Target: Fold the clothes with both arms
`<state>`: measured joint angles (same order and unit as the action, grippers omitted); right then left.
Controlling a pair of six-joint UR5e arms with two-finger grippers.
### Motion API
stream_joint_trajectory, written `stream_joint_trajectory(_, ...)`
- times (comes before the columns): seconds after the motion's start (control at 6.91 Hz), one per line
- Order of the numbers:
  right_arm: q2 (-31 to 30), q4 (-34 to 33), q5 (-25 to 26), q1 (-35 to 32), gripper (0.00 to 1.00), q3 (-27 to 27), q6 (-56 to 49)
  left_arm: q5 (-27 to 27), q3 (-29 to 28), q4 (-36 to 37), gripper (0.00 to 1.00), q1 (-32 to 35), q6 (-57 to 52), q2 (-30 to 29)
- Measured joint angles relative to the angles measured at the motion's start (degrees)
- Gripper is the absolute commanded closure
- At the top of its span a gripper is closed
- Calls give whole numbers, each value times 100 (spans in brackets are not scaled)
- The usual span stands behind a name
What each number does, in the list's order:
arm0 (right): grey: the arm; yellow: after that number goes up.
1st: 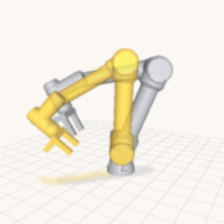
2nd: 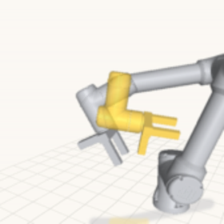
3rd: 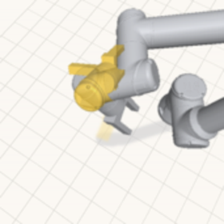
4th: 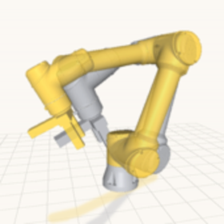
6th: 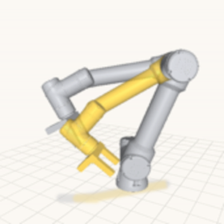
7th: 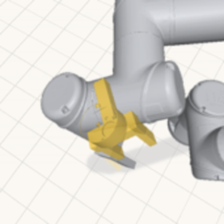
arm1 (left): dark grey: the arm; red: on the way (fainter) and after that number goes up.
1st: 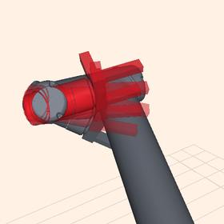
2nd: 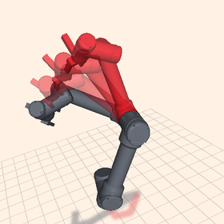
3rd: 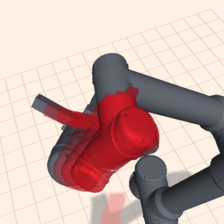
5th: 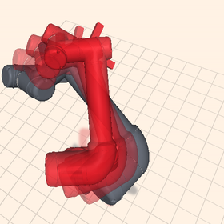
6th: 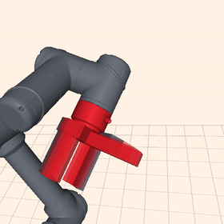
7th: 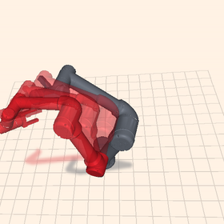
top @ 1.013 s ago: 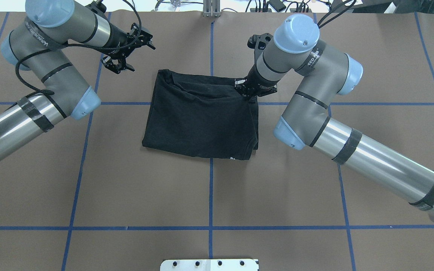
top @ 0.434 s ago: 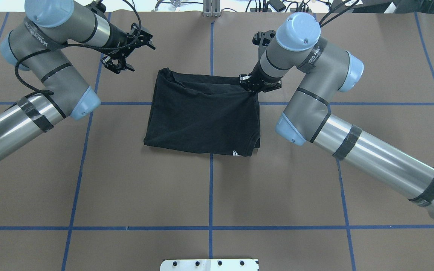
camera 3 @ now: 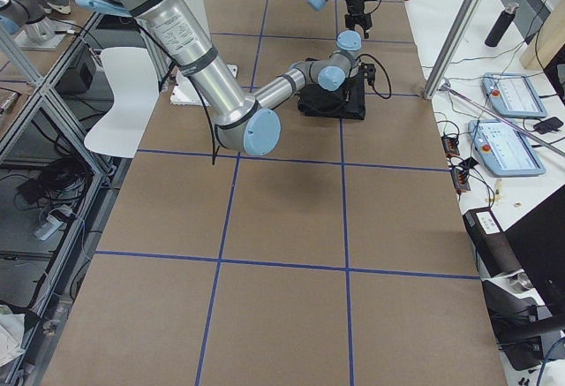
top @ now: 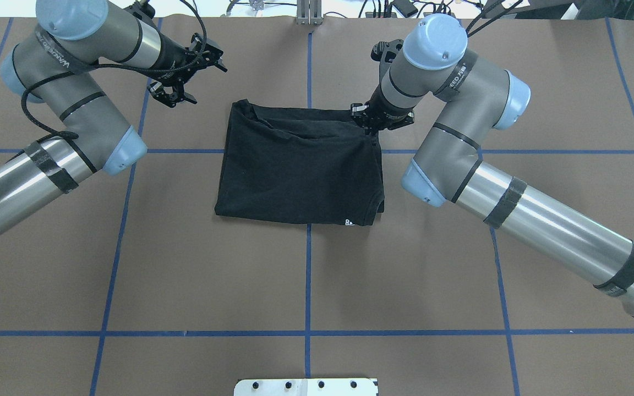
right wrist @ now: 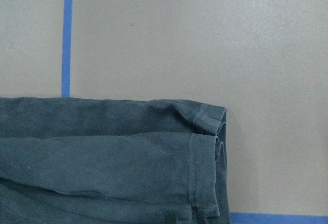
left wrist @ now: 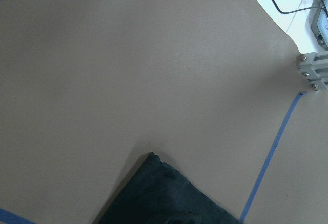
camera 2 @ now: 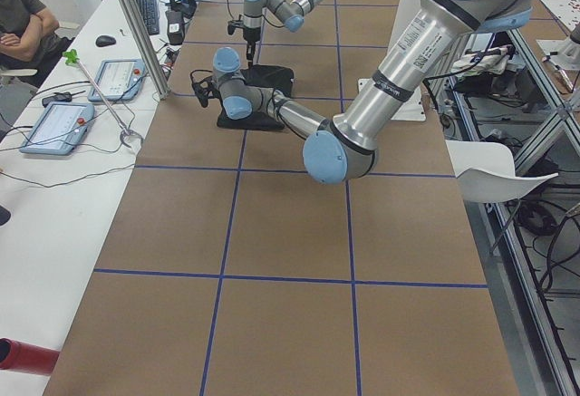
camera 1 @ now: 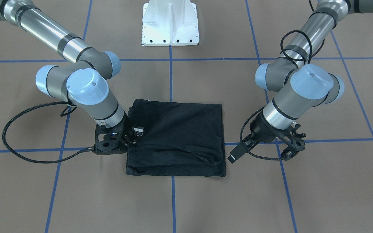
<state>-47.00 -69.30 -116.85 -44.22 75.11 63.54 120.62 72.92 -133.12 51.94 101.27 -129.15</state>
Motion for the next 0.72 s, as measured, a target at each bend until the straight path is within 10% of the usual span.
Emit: stream_joint_trajectory(0.72,90,-59,-935,-727,0,73,-14,7,267,-45,0,13,-243,27)
